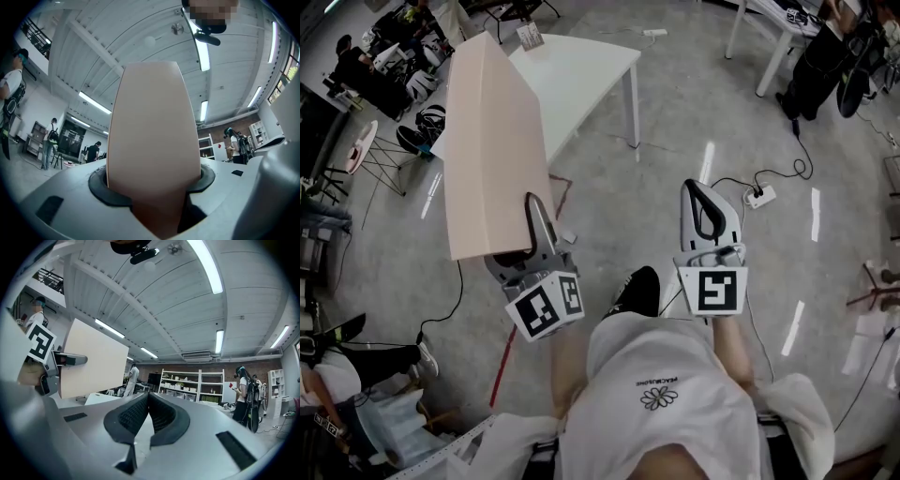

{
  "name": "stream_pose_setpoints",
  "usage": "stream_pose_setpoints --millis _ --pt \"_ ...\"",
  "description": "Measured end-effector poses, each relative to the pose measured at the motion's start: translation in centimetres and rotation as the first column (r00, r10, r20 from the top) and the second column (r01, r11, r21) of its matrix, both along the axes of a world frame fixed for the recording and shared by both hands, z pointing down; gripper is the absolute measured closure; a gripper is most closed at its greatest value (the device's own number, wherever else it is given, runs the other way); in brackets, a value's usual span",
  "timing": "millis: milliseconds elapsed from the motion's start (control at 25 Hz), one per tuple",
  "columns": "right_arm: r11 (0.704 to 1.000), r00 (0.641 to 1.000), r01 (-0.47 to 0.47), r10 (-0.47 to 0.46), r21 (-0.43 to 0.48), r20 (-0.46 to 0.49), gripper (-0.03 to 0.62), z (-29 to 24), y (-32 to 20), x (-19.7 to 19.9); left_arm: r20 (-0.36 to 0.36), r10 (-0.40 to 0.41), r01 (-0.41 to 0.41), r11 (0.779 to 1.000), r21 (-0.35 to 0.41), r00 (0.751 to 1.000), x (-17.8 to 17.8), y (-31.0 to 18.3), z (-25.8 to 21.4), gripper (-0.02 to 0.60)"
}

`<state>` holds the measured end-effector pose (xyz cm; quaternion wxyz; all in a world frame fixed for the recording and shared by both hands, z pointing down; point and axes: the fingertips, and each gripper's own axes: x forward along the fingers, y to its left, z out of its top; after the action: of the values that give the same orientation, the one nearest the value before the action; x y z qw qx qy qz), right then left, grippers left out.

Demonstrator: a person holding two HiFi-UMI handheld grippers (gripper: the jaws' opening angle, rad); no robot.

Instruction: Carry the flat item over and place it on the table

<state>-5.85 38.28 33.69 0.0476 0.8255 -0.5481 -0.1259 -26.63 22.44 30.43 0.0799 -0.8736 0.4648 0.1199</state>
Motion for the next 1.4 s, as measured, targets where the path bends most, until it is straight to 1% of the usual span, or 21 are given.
stream_pose_setpoints --millis 280,360,400,480,520,600,720,800,880,1000,1080,1240,1400 --pt "0.998 0.998 0.057 -0.057 0.007 0.009 0.582 -0.3 -2.8 1.6 0.002 -0.013 0.013 1.000 0.019 1.000 2.3 -2.4 -0.4 0.287" --pt "0.996 0.995 0.082 -0.084 0.044 0.052 0.582 -1.1 -4.0 2.3 0.020 -0.016 0.015 0.999 0.043 1.000 3.5 -3.7 -0.6 0.287" --pt "0.992 0.993 0.100 -0.104 0.074 0.058 0.582 -2.0 -4.8 2.7 0.026 -0.018 0.017 0.998 0.059 0.999 4.1 -4.5 -0.8 0.287" --pt "0.983 0.991 0.128 -0.132 0.131 0.024 0.582 -3.9 -6.6 3.3 0.023 -0.023 0.021 0.996 0.085 0.999 5.2 -6.4 -1.2 0.287" --pt "0.980 0.991 0.135 -0.137 0.145 0.004 0.582 -4.5 -7.6 3.7 0.019 -0.024 0.022 0.995 0.093 1.000 5.8 -7.4 -1.4 0.287" --pt "0.979 0.989 0.145 -0.146 0.141 -0.010 0.582 -4.9 -10.1 4.9 0.015 -0.023 0.022 0.994 0.104 1.000 7.1 -9.5 -2.1 0.288" --pt "0.976 0.985 0.166 -0.170 0.139 0.011 0.582 -5.3 -14.5 7.5 0.025 -0.019 0.016 0.991 0.135 1.000 10.1 -13.0 -3.0 0.288" --pt "0.972 0.983 0.182 -0.183 0.147 -0.001 0.582 -5.9 -18.0 9.2 0.033 -0.019 0.014 0.989 0.150 0.999 12.3 -16.0 -3.3 0.288" --pt "0.972 0.981 0.192 -0.191 0.139 -0.018 0.582 -6.6 -21.7 10.9 0.042 -0.015 0.009 0.990 0.144 0.999 14.4 -19.3 -3.4 0.288" --pt "0.967 0.975 0.220 -0.220 0.124 -0.017 0.582 -7.5 -27.2 13.4 0.055 -0.017 0.010 0.992 0.126 0.998 17.0 -24.2 -3.8 0.288" --pt "0.965 0.971 0.239 -0.237 0.107 -0.027 0.582 -7.9 -30.9 15.0 0.058 -0.031 0.023 0.991 0.132 0.998 18.3 -27.2 -4.4 0.287" --pt "0.969 0.970 0.237 -0.232 0.064 -0.070 0.582 -8.0 -38.3 17.4 0.066 -0.058 0.048 0.987 0.150 0.996 20.1 -33.2 -5.1 0.287" --pt "0.960 0.961 0.273 -0.268 0.070 -0.069 0.582 -8.0 -44.8 18.6 0.084 -0.095 0.081 0.985 0.153 0.992 21.4 -38.7 -4.9 0.287"
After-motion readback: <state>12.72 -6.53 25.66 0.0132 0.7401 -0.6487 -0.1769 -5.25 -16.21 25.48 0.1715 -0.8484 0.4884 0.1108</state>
